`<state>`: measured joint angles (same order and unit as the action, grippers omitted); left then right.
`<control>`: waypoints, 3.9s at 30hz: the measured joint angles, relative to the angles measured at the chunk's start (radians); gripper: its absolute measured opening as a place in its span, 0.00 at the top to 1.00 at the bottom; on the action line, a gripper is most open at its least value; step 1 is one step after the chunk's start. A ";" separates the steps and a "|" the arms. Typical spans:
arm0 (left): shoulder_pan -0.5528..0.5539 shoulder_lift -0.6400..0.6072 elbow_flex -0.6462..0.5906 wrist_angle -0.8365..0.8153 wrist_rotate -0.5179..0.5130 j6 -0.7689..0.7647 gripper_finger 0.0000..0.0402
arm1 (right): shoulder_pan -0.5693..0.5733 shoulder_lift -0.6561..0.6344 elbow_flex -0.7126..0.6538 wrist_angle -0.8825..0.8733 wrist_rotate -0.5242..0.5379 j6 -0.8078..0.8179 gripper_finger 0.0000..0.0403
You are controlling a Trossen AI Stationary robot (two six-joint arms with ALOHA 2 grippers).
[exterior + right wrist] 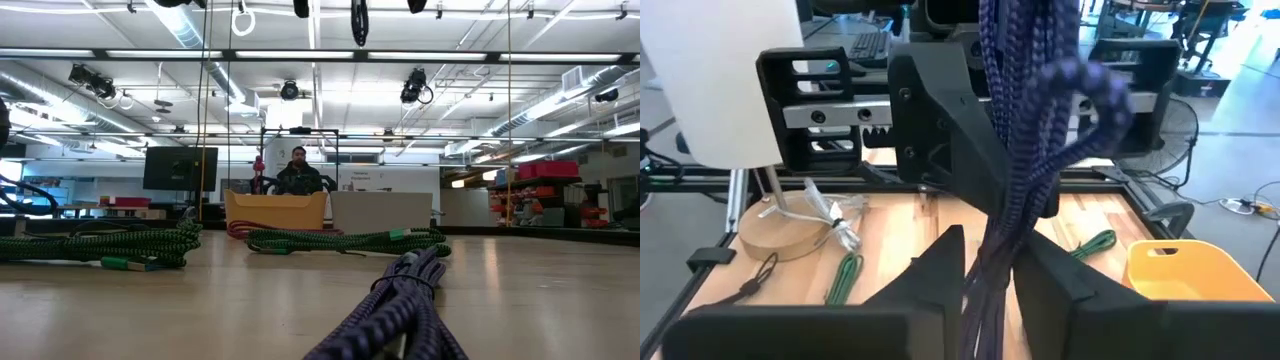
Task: Pick & Place USB Port
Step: Put the violet black charger cable into the yellow bin, then put the pink black charger cable into the yellow bin
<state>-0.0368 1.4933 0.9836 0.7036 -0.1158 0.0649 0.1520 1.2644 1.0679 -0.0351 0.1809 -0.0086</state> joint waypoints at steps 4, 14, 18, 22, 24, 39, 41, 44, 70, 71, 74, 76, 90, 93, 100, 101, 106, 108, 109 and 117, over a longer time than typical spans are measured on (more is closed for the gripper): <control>0.000 -0.043 0.000 -0.104 -0.061 0.007 0.95 | 0.000 0.000 0.000 -0.007 0.005 0.000 0.76; 0.050 -0.109 -0.002 -0.448 -0.397 0.057 0.95 | 0.006 -0.002 0.000 -0.029 0.027 0.021 0.75; 0.137 -0.103 -0.002 -0.580 -0.401 0.037 0.95 | 0.008 -0.002 0.000 -0.031 0.002 0.026 0.76; 0.234 -0.098 -0.002 -0.684 -0.392 0.058 0.95 | 0.008 -0.002 0.000 -0.029 -0.020 0.026 0.76; 0.284 -0.098 -0.002 -0.742 -0.382 0.060 0.96 | 0.007 -0.002 0.000 -0.025 -0.019 0.026 0.76; 0.569 0.087 -0.001 -0.758 -0.330 0.181 0.96 | 0.007 -0.002 0.000 -0.013 -0.015 0.007 0.76; 0.587 0.128 0.019 -0.744 -0.332 0.206 0.96 | 0.007 -0.002 0.000 -0.013 -0.015 0.004 0.76; 0.609 0.179 0.082 -0.745 -0.321 0.210 0.96 | 0.007 -0.002 0.000 -0.012 -0.014 -0.009 0.76; 0.615 0.417 0.365 -0.992 -0.359 0.290 0.68 | 0.006 -0.002 0.000 -0.035 -0.013 -0.057 0.76; 0.616 0.416 0.365 -0.992 -0.359 0.287 0.66 | 0.006 -0.002 0.000 -0.035 -0.013 -0.057 0.76; 0.616 0.416 0.365 -0.996 -0.357 0.284 0.63 | 0.006 -0.002 0.000 -0.035 -0.013 -0.057 0.76; 0.616 0.416 0.365 -1.004 -0.329 0.288 0.62 | 0.006 -0.002 0.000 -0.035 -0.013 -0.057 0.76; 0.527 0.268 0.365 -1.202 -0.143 0.266 0.63 | 0.006 -0.002 0.000 -0.040 -0.013 -0.063 0.76; 0.479 0.225 0.365 -1.326 0.074 0.199 0.64 | 0.006 -0.002 0.000 -0.041 -0.013 -0.062 0.76; 0.320 0.215 0.365 -1.479 0.188 0.126 0.63 | 0.006 -0.002 0.000 -0.041 -0.013 -0.051 0.76; 0.297 0.222 0.365 -1.479 0.189 0.129 0.64 | 0.006 -0.002 0.000 -0.041 -0.013 -0.049 0.76; 0.204 0.242 0.364 -1.499 0.164 0.160 0.64 | 0.006 -0.002 0.000 -0.042 -0.013 -0.032 0.76; 0.175 0.257 0.366 -1.504 0.093 0.189 0.64 | 0.006 -0.002 0.000 -0.042 -0.013 -0.031 0.76; 0.165 0.264 0.365 -1.510 0.049 0.206 0.63 | 0.006 -0.001 0.000 -0.042 -0.013 -0.030 0.76; 0.181 0.362 0.364 -1.511 0.009 0.219 0.63 | 0.006 -0.001 0.002 -0.060 -0.014 -0.012 0.76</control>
<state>0.1446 1.8558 1.3479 -0.8075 -0.1072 0.2838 0.1581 1.2633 1.0698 -0.0952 0.1673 -0.0206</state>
